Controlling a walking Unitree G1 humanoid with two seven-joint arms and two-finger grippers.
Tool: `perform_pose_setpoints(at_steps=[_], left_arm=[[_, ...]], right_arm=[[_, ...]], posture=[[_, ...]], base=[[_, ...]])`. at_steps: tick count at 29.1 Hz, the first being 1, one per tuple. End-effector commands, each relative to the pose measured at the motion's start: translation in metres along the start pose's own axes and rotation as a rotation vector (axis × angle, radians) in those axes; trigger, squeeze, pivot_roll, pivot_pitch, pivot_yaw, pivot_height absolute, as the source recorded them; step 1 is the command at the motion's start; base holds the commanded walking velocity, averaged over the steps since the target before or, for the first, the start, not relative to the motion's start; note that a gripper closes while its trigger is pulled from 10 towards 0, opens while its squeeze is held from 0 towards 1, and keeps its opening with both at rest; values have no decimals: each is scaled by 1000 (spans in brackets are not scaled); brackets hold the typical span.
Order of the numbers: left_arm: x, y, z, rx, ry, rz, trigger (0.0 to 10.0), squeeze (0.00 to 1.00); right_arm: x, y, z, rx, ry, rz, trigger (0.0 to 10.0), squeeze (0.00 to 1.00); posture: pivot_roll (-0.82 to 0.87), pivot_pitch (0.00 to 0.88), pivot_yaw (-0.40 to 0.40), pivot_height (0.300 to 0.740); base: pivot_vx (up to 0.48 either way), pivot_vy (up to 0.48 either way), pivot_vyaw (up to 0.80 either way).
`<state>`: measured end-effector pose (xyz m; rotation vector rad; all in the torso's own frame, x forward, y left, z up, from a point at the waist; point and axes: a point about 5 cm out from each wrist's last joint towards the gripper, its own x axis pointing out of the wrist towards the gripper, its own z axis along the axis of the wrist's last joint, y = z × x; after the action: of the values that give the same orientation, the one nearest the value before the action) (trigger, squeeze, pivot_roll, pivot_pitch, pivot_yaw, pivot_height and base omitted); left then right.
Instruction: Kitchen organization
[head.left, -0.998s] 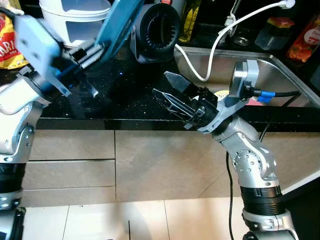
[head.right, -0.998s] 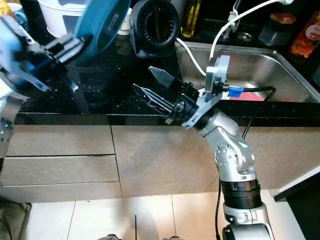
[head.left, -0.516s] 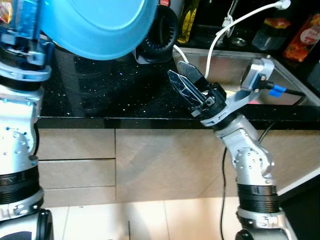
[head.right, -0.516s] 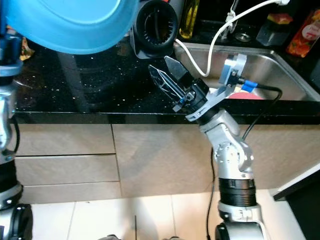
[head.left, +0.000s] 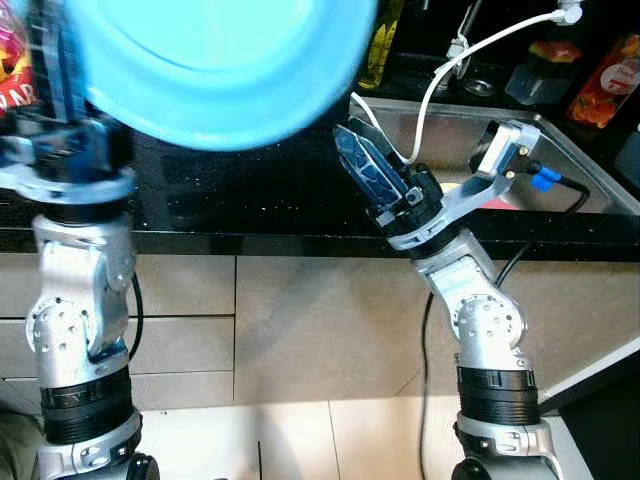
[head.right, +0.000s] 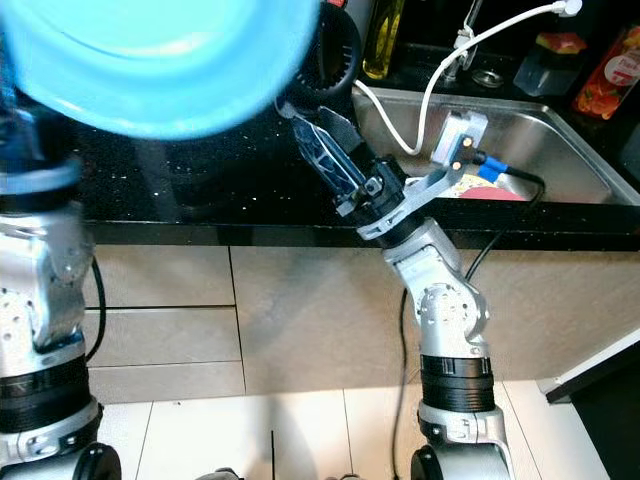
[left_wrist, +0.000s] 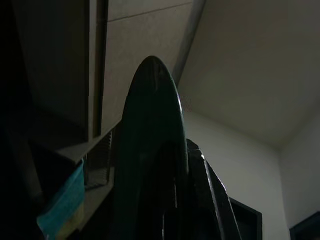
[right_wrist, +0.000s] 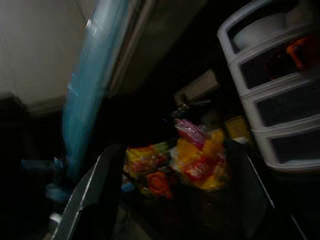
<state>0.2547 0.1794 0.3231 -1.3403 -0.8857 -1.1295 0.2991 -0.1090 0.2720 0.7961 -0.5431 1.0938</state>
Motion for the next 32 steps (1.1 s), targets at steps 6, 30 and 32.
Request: perform_pose_setpoints(at_steps=[6,30,32], left_arm=[[-4,2,-2,-36,-6,16,0,0],[-19,14,-18,-106,21,78,0,0],[-20,15,-19,-112,23,83,0,0]], right_arm=[[-2,17,15,112,-100,128,10000,0],[7,35,15,109,-43,218,10000,0],[8,35,13,102,-28,215,10000,0]], posture=[[127,61,-63,740],[122,50,-62,740],[122,50,-62,740]], base=[[0,0,0],[0,0,0],[0,0,0]])
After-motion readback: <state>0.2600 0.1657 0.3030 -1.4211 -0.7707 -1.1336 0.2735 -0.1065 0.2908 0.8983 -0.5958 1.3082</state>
